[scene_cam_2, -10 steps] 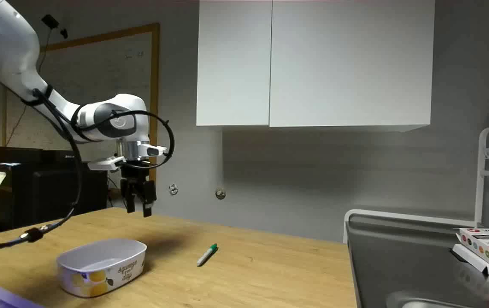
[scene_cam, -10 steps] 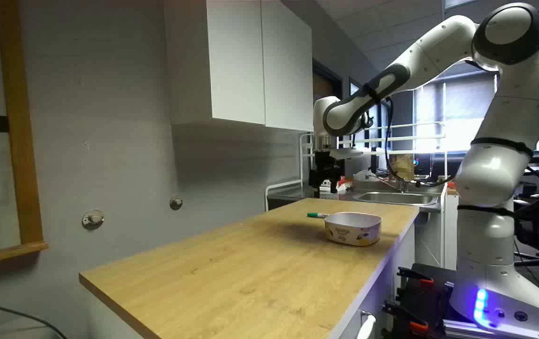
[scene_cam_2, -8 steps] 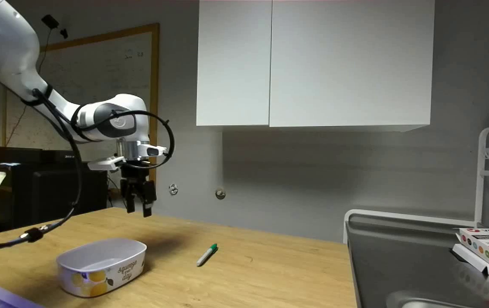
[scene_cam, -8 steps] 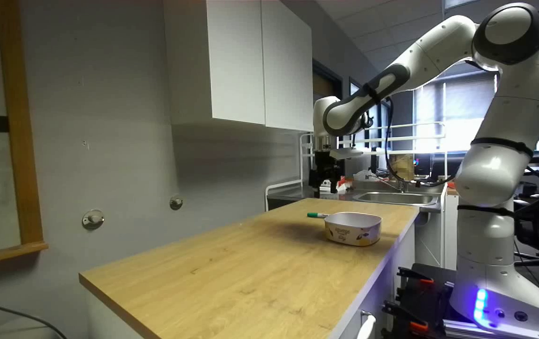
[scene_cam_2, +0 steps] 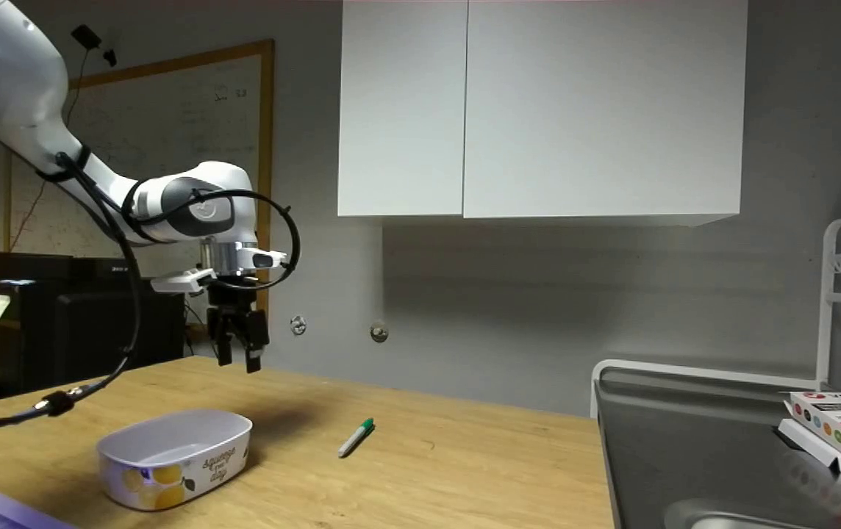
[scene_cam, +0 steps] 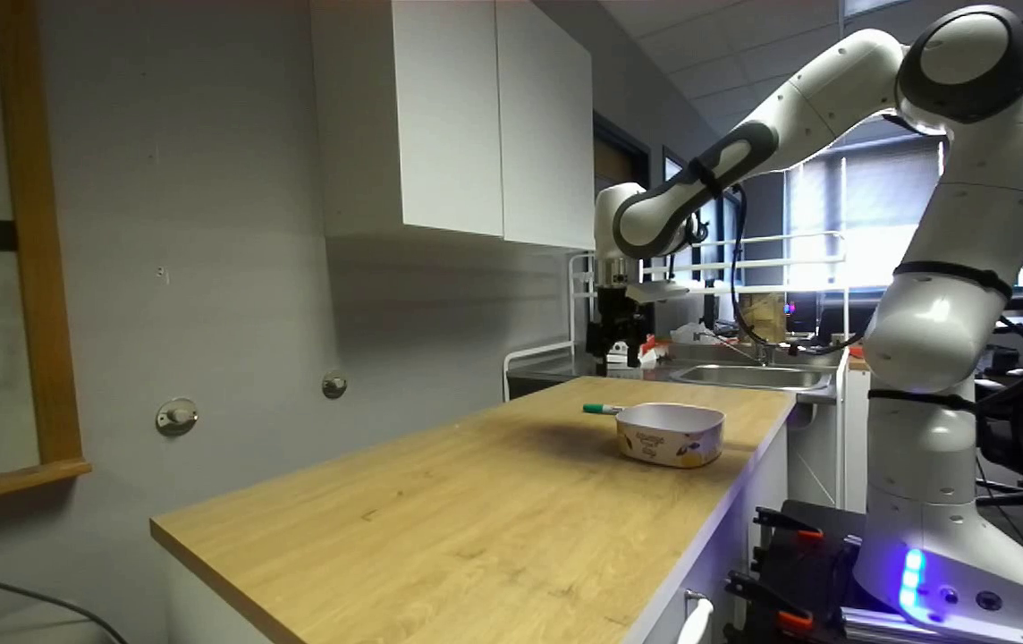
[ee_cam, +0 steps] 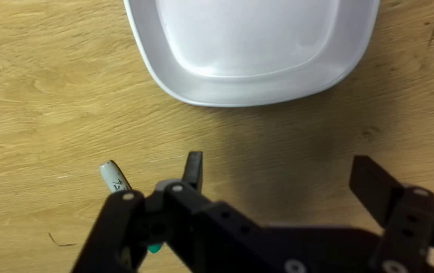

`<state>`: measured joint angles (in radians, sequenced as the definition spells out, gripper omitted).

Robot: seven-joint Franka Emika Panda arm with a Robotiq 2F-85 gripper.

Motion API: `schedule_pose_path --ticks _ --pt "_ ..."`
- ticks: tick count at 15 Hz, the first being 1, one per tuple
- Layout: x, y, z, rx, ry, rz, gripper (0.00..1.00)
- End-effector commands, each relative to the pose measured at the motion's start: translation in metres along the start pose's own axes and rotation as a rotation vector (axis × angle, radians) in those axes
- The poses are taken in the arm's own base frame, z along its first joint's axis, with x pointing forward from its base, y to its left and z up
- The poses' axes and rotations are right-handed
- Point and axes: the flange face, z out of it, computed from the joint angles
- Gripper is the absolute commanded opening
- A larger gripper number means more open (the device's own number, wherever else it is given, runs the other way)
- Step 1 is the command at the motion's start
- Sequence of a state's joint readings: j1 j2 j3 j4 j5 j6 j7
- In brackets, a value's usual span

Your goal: Put the green pen in the bowl

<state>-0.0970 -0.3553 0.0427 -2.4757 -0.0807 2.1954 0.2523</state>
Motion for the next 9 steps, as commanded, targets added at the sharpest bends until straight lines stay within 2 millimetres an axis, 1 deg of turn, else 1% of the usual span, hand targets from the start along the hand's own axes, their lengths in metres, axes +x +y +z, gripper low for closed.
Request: schedule_pose_path --ticks 1,3,5,9 --pt "0.000 0.000 0.000 0.000 -0.001 0.000 1.00" --pt "0.000 0.000 0.000 0.000 -0.001 0.000 1.00" --pt "0.006 0.003 0.000 0.004 0.001 -0.012 1.00" --pt "0.024 0.019 -0.005 0.014 0.052 -0.066 1.00"
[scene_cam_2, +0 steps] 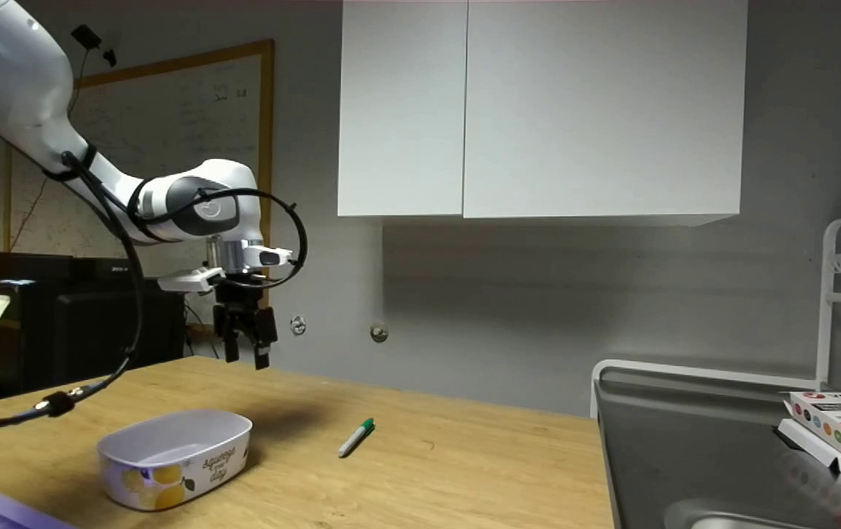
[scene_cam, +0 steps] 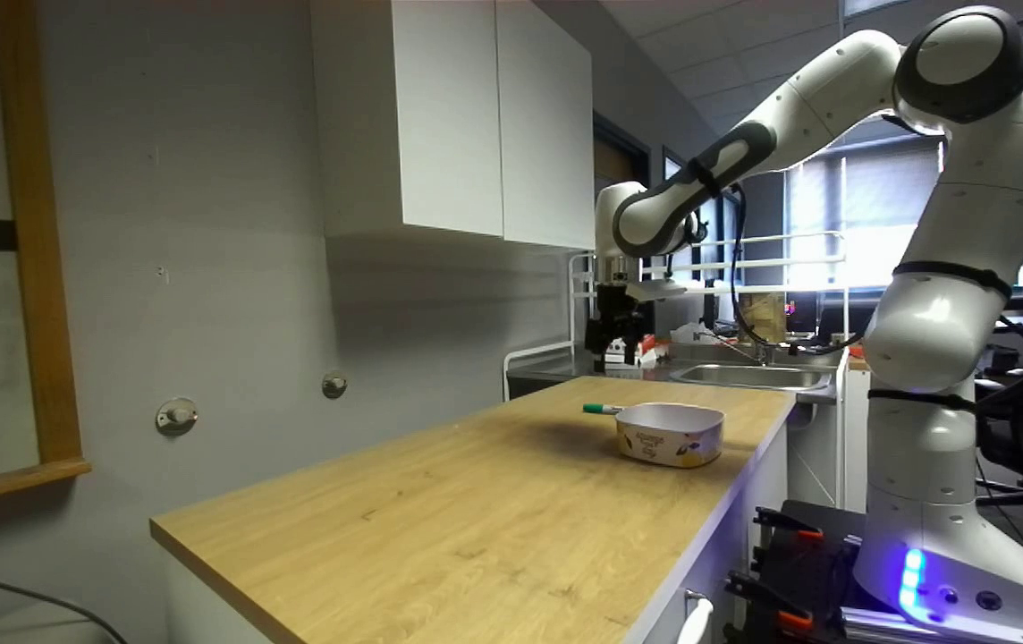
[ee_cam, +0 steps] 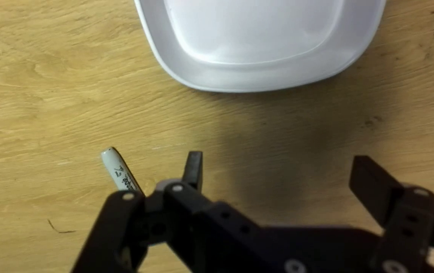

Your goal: Put the green pen in the bowl

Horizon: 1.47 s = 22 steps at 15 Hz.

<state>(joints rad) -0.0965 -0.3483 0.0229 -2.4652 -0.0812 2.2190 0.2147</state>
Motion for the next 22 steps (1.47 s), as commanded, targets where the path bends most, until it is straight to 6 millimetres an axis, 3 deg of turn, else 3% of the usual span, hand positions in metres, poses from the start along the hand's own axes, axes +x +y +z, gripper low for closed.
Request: schedule_pose_path --ticks 1,6,9,12,16,22 --pt "0.024 0.021 -0.003 0.011 0.041 -0.066 1.00" --pt "0.055 0.075 0.005 0.029 0.042 -0.133 1.00" --pt "0.073 0.112 0.022 0.063 0.009 -0.172 1.00" --pt "0.090 0.138 0.043 0.115 -0.023 -0.217 1.00" --pt "0.116 0.146 0.074 0.154 -0.088 -0.262 1.00" --pt "0.155 0.132 0.110 0.124 -0.199 -0.307 1.00"
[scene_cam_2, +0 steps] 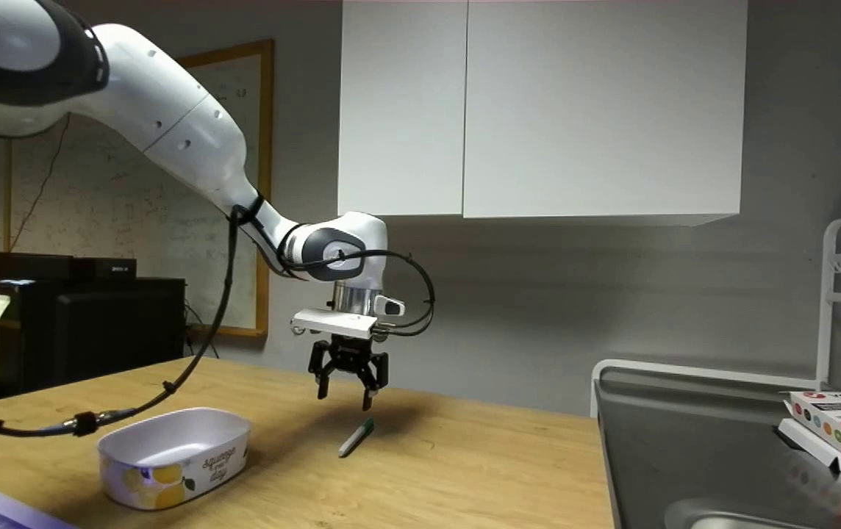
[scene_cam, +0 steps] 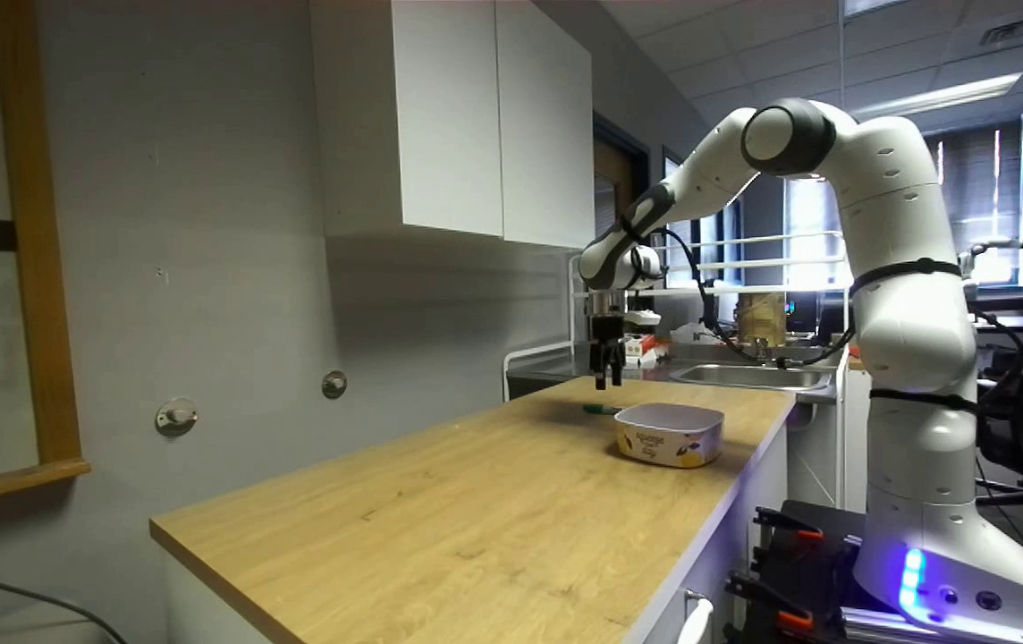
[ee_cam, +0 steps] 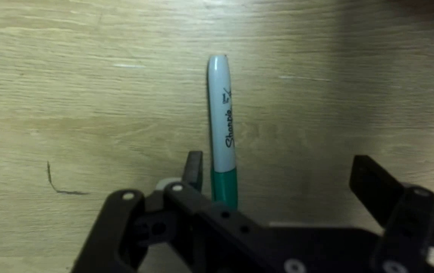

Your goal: Put the green pen in the bowl

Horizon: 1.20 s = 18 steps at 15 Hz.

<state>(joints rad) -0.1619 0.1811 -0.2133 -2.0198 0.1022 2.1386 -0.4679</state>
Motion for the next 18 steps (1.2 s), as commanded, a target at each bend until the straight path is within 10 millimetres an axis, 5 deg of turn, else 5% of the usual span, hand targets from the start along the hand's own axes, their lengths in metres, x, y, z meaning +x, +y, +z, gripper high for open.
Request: schedule_pose_path --ticks 1,10,12,18 --pt "0.032 0.006 0.015 0.000 -0.068 -0.030 1.00" --pt "0.050 0.043 0.048 0.014 -0.163 -0.001 1.00" --pt "0.050 0.049 0.051 0.018 -0.174 0.011 0.75" --pt "0.050 0.056 0.047 0.002 -0.184 0.023 0.29"
